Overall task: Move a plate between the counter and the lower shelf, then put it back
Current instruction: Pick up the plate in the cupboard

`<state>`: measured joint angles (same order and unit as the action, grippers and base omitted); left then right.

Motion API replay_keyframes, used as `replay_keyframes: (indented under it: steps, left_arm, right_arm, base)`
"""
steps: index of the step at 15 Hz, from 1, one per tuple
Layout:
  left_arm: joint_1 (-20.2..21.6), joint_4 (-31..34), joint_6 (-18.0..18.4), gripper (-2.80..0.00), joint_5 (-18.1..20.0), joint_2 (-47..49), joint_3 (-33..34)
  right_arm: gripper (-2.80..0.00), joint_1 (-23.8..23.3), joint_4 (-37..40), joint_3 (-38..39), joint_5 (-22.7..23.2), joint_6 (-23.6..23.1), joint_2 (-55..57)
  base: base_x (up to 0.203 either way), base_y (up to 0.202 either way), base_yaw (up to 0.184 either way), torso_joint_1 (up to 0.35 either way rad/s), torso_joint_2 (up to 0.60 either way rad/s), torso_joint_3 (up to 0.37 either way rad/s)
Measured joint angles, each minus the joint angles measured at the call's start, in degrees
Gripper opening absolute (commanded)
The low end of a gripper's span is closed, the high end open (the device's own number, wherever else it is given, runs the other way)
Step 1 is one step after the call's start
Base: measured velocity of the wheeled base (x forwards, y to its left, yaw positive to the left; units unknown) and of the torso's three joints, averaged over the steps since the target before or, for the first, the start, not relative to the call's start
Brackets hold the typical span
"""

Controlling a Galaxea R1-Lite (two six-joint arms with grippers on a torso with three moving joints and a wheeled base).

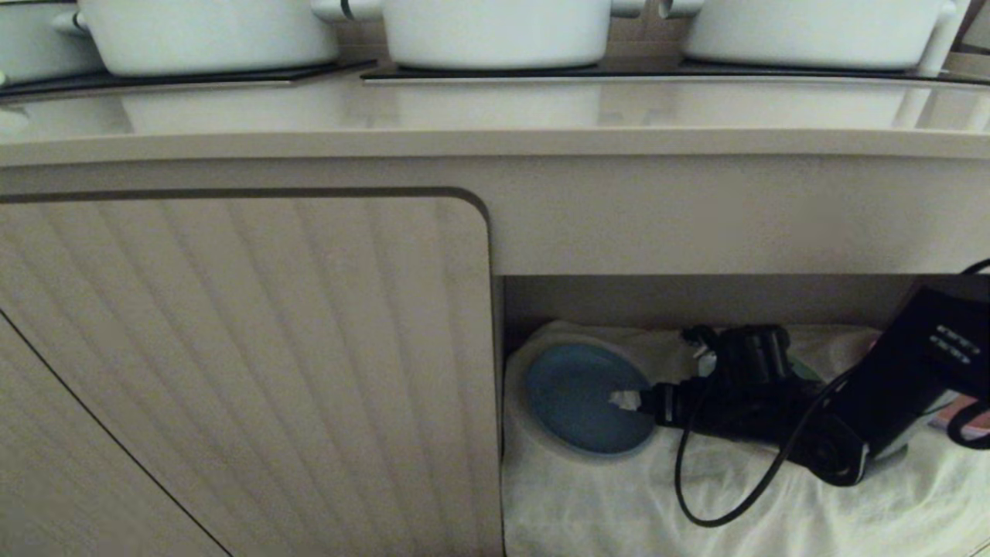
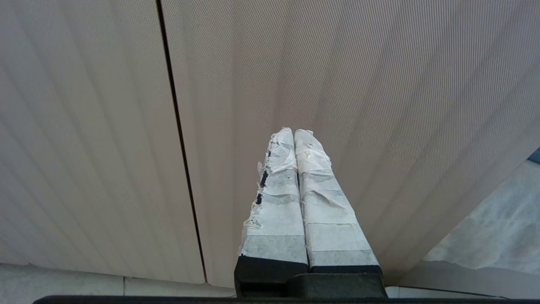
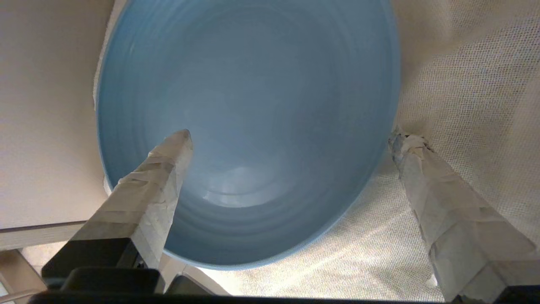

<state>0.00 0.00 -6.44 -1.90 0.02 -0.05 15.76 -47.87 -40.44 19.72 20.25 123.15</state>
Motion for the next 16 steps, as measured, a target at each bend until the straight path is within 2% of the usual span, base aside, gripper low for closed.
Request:
replay_keyframes:
  steps: [16]
  left_arm:
    - [0.00, 0.00, -0.02, -2.80, 0.00, 0.00, 0.00]
  right_arm:
    - [0.00, -0.18, 0.40, -1.20, 0.02, 0.13, 0.50]
  base:
    - [0.000, 0.000, 0.000, 0.000, 0.00, 0.000]
